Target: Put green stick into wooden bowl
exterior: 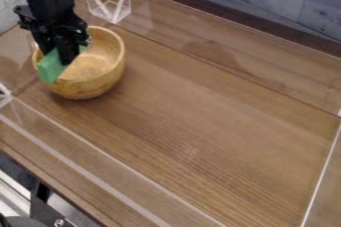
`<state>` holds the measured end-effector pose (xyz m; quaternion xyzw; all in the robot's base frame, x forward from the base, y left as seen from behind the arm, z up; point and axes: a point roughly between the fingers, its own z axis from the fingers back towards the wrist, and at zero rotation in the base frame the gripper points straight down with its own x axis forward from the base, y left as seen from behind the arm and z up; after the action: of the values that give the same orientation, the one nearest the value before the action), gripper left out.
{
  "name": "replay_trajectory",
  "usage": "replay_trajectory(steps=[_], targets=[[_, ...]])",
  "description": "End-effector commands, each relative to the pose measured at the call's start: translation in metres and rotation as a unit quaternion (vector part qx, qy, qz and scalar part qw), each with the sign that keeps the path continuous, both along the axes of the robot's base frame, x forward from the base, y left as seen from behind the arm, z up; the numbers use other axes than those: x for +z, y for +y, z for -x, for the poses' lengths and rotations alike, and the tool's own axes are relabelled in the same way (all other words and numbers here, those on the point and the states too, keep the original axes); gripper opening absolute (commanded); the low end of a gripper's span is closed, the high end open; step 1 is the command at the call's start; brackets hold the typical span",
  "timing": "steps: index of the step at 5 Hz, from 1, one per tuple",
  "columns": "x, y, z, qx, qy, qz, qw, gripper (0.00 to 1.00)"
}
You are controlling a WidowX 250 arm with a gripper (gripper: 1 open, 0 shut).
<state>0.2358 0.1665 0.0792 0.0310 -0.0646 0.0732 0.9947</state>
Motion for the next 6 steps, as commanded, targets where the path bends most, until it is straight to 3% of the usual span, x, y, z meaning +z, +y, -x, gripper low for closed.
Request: replay_trajectory(steps=[1, 3, 6], targets=[[0.003, 0.005, -0.006, -0.001, -0.013, -0.017, 0.9998, 0.0], [-0.008, 0.01, -0.009, -0.004, -0.011, -0.034, 0.9994, 0.0], [-0.016, 0.015, -0.014, 0.003, -0.007, -0.045, 0.999, 0.0]])
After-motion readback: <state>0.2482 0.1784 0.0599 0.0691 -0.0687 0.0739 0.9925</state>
